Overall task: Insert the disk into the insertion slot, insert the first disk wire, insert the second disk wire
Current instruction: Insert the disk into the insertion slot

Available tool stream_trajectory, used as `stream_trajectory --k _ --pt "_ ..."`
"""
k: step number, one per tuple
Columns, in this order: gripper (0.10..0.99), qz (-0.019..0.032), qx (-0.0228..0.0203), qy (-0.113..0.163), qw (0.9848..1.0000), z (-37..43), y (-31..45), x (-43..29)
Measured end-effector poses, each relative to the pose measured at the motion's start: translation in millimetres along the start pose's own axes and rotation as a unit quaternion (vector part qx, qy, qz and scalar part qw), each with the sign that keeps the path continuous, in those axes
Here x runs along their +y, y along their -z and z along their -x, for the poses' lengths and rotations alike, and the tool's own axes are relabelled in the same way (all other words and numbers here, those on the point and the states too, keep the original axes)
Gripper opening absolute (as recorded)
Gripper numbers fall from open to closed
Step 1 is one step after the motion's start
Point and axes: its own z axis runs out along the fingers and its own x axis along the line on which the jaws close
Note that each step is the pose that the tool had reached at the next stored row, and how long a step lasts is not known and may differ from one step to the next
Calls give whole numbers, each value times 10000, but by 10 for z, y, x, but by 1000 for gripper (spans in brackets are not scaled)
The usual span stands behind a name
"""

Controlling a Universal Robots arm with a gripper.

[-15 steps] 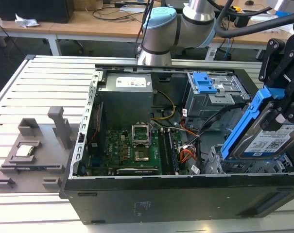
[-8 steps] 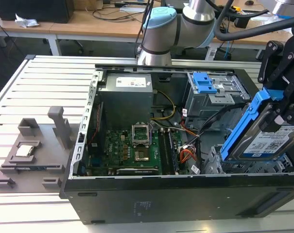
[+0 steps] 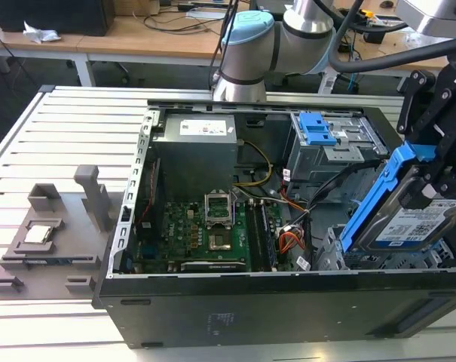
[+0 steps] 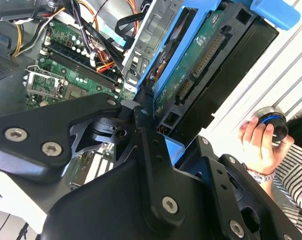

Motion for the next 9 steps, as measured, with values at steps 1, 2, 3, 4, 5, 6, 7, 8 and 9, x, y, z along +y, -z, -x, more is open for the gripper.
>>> stream_trajectory --k 1,2,3,4,5,6,7,8,9 --pt "365 0 -1 0 10000 5 -1 0" --pt "365 0 -1 1 10000 20 -2 0" --pt "365 0 -1 2 10000 40 -2 0" --pt "365 0 -1 1 10000 63 0 1" --pt "365 0 -1 2 10000 80 0 1" --pt "365 0 -1 2 10000 119 1 2" --pt "365 0 -1 3 10000 146 1 3" --pt "365 0 -1 3 10000 156 1 3" --pt "365 0 -1 3 10000 165 2 3"
